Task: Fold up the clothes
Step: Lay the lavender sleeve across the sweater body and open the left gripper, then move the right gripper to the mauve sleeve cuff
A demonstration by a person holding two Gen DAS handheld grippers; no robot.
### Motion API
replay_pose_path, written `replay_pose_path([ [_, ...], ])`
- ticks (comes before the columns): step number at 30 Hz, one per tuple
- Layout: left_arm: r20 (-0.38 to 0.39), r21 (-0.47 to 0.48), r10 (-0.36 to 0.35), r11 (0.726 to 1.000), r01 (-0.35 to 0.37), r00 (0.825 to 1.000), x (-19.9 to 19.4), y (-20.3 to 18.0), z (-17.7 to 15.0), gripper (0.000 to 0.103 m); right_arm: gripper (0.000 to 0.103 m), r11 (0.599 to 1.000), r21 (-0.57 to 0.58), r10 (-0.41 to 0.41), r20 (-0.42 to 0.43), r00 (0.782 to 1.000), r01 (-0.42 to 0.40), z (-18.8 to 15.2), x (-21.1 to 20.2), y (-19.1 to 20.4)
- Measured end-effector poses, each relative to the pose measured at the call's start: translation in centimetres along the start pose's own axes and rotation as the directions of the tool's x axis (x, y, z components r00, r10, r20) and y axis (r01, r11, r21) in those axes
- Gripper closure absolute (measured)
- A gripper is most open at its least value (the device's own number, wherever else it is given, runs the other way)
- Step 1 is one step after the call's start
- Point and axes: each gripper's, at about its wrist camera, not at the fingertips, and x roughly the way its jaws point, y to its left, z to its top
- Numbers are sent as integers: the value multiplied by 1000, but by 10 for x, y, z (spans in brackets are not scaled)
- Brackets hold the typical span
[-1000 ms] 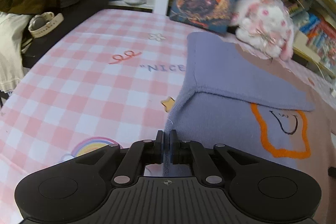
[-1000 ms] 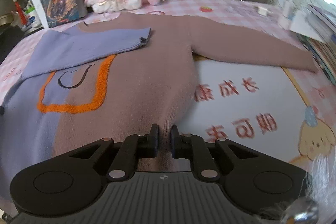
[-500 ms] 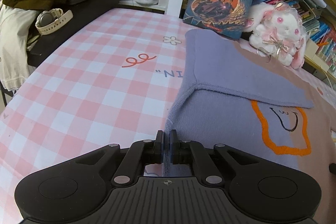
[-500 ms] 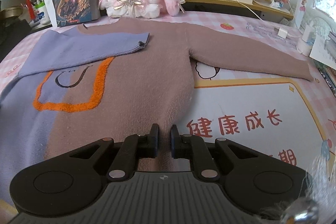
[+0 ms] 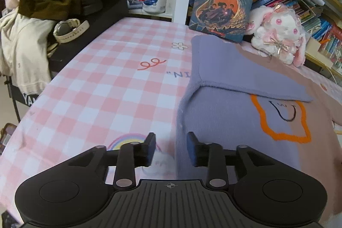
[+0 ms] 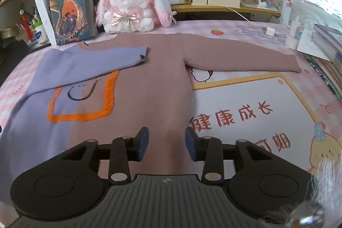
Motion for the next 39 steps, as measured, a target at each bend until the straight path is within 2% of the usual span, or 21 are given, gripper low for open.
replay_pose_path([
  [2, 0, 4, -9, 1000, 9, 1000, -7, -2, -7, 69, 51, 1000, 2, -7, 7, 1000, 7, -5, -8, 3],
  [4, 0, 35, -26, 999, 26, 1000, -12, -5, -11, 68, 31, 1000, -2, -30, 13, 999, 30, -9, -14, 7],
  [6, 10, 63, -32, 998, 32, 999, -16, -7, -14, 57, 27, 998, -4, -58, 13, 998, 58, -15, -18, 11],
  [7, 15, 77, -36, 996, 35, 999, -18, -8, -16, 44, 24, 998, -3, -66, 11, 998, 66, -18, -20, 12],
  [8, 21, 84, -39, 996, 37, 999, -19, -8, -17, 39, 23, 997, -1, -73, 7, 997, 73, -21, -22, 13],
  [12, 13, 105, -62, 993, 61, 998, -21, -6, -26, 32, 17, 995, 7, -98, -7, 995, 98, -35, -29, 16],
  [16, -6, 128, -78, 989, 78, 997, -21, -8, -33, 26, 13, 992, 9, -122, -22, 992, 123, -46, -36, 18],
  [22, -12, 126, -87, 988, 87, 996, -20, -9, -35, 24, 11, 990, 3, -140, -29, 990, 140, -50, -41, 19],
  [31, -19, 80, -36, 996, 38, 999, -12, -19, -31, 20, 11, 993, -22, -117, -22, 993, 116, -40, -33, 10],
  [39, 0, 18, 69, 997, -69, 998, -10, -60, -32, 20, 11, 997, -28, -68, -25, 997, 67, -19, -8, -27],
])
